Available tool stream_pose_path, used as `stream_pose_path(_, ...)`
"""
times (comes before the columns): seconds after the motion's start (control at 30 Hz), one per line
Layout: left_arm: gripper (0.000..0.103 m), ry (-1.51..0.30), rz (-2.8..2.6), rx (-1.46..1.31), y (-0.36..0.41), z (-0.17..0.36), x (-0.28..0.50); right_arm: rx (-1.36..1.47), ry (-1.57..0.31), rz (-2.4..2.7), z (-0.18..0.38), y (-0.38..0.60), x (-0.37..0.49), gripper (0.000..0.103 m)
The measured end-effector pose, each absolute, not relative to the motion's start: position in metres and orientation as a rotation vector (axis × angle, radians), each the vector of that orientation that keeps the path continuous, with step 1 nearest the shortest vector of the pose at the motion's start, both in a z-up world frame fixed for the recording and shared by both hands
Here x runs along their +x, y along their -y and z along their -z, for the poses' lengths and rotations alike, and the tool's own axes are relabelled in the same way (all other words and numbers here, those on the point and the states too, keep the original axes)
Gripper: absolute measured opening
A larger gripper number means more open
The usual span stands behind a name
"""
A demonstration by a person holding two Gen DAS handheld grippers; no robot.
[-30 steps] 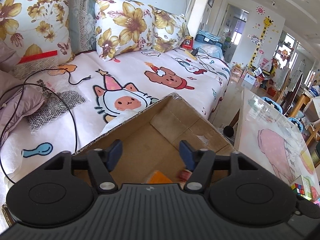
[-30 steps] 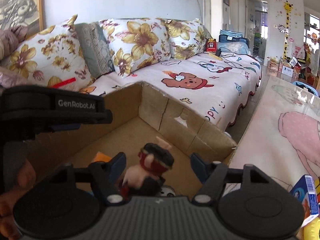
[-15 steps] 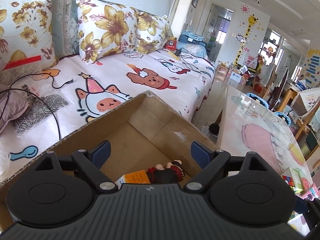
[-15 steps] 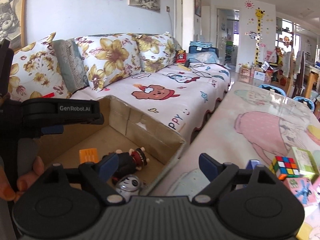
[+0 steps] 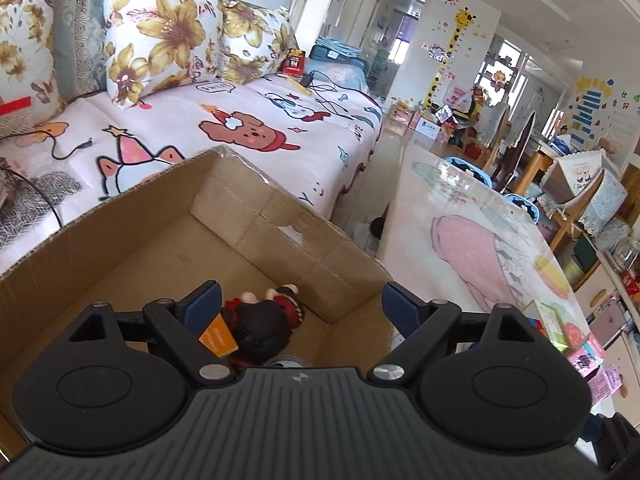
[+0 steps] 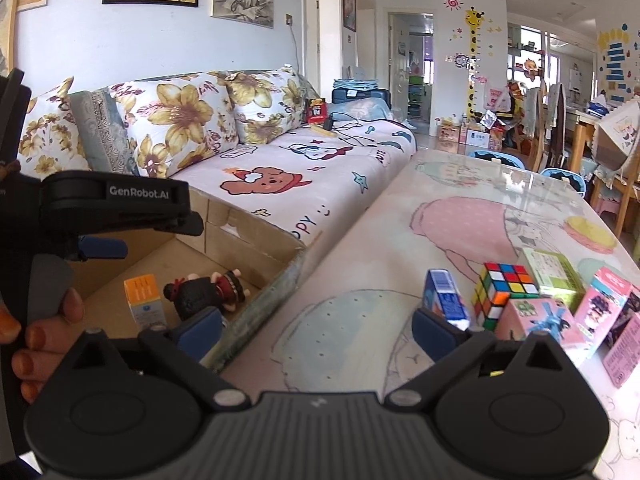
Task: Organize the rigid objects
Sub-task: 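Move both empty grippers back over the toys on the table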
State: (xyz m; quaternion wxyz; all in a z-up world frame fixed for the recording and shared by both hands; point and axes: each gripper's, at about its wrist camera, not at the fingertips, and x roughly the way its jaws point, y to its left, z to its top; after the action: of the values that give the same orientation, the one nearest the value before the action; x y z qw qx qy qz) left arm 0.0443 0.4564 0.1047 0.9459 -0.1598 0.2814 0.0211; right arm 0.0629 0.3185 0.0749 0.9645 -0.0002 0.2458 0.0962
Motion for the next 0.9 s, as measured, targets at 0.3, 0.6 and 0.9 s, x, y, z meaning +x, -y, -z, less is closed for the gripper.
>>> stream_pose_path(0.3, 0.103, -0.549, -0.014, -0.321, -0.452, -0.106, 0.049, 0.033, -0.467, -0.147, -0.067, -0.292, 0.051, 0.102)
stream_pose_path(0.6, 0.103, -0.561, 0.025, -0.274, -0.444, -0.102, 0.056, 0.042, -0.438, -0.113, -0.064, -0.274, 0.046, 0.102)
stream_pose_path(0.9, 0.103, -0.550, 0.097, -0.175, -0.428, -0.099, 0.056, 0.046, -0.402, -0.052, -0.065, -0.248, 0.039, 0.102)
